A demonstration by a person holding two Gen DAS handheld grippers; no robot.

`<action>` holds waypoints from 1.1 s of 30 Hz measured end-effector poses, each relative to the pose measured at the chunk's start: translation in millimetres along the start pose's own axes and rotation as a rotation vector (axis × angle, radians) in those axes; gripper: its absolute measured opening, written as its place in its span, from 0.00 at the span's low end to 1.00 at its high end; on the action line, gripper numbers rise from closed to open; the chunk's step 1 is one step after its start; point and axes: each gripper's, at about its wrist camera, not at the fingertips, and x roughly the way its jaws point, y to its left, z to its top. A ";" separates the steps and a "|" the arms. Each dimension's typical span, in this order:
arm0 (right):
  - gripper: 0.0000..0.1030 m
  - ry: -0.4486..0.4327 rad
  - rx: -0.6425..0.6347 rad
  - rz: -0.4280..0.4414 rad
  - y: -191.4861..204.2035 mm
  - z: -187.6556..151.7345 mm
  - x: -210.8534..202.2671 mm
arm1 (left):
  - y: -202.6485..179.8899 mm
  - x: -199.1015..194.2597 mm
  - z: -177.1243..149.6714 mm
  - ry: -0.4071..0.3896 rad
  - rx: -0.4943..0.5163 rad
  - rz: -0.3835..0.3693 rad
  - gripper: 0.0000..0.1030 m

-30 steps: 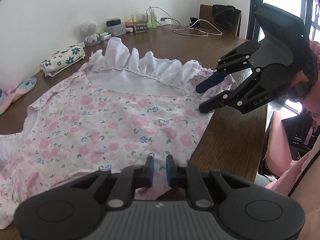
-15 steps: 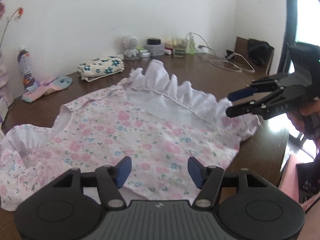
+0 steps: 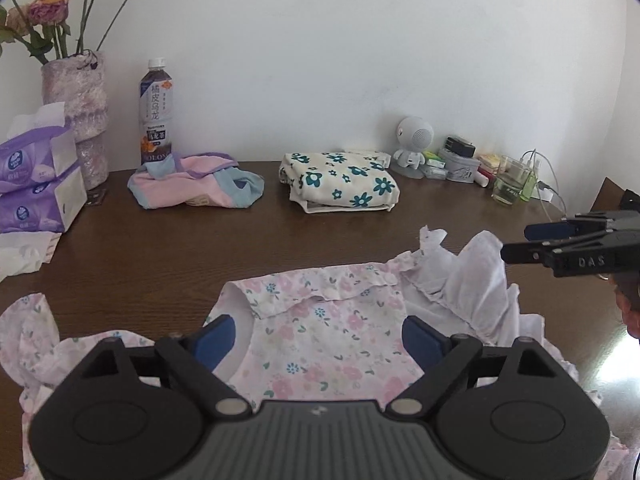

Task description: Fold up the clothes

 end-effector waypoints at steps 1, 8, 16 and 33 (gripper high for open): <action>0.66 0.021 -0.001 -0.013 -2.3 6.5 16.9 | 1.7 8.4 -1.4 0.011 0.006 0.000 0.77; 0.66 0.145 -0.058 -0.097 -13.9 19.0 109.7 | 21.8 50.5 -14.7 0.088 -0.035 -0.035 0.62; 0.66 0.209 0.026 -0.002 -30.0 13.0 152.9 | 34.6 58.2 -17.6 0.092 -0.088 -0.050 0.65; 0.04 0.175 0.005 0.061 -25.3 6.5 146.1 | 32.3 69.5 11.9 0.113 -0.059 0.110 0.67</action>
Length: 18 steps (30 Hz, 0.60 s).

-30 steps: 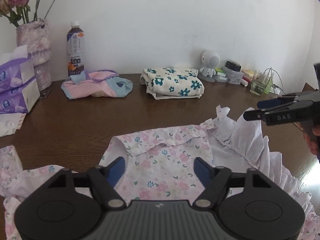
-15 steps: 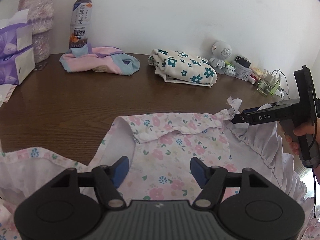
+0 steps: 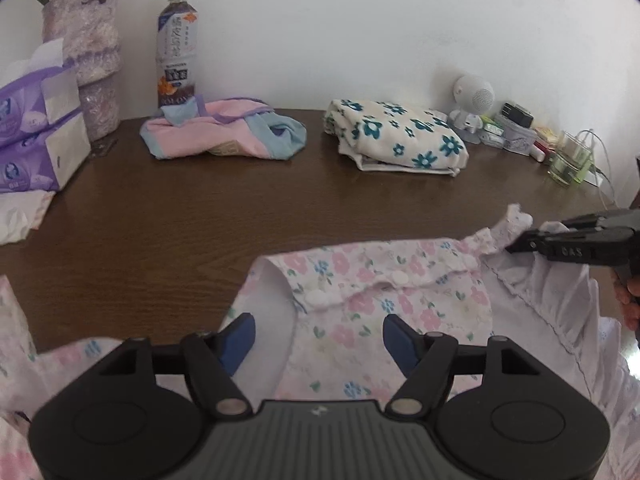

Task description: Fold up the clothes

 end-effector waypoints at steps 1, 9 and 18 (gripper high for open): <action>0.04 -0.004 0.001 0.002 -0.4 -1.2 -0.6 | 0.4 2.3 6.0 -0.008 0.007 0.022 0.67; 0.02 -0.028 -0.048 -0.058 5.1 -3.8 -0.7 | 1.4 33.3 12.4 0.038 0.053 0.085 0.68; 0.02 -0.053 -0.183 -0.200 10.7 -7.8 5.7 | 4.7 35.6 10.5 0.023 0.038 0.095 0.78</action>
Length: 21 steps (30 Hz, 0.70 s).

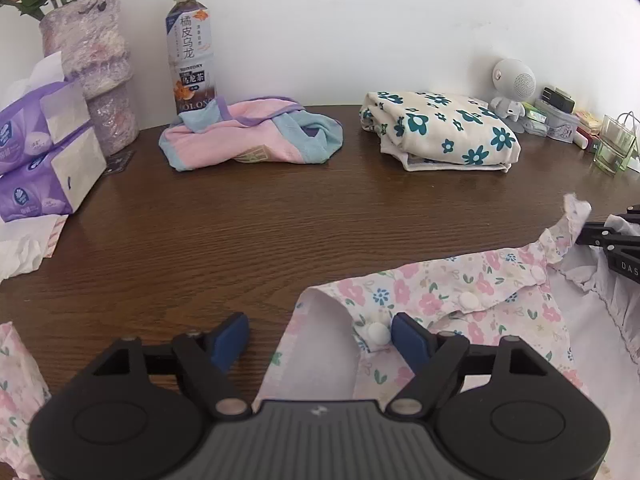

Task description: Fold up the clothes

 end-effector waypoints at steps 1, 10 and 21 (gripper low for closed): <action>0.02 -0.004 -0.015 -0.011 1.4 -0.9 0.1 | -0.2 0.0 -0.2 -0.002 -0.002 0.003 0.78; 0.20 -0.085 0.164 0.052 -20.2 -4.7 -38.8 | 0.1 1.0 -3.0 -0.025 -0.012 0.021 0.83; 0.36 -0.119 0.058 0.112 22.6 -14.4 -82.1 | -0.5 0.6 -2.9 -0.023 -0.022 0.030 0.83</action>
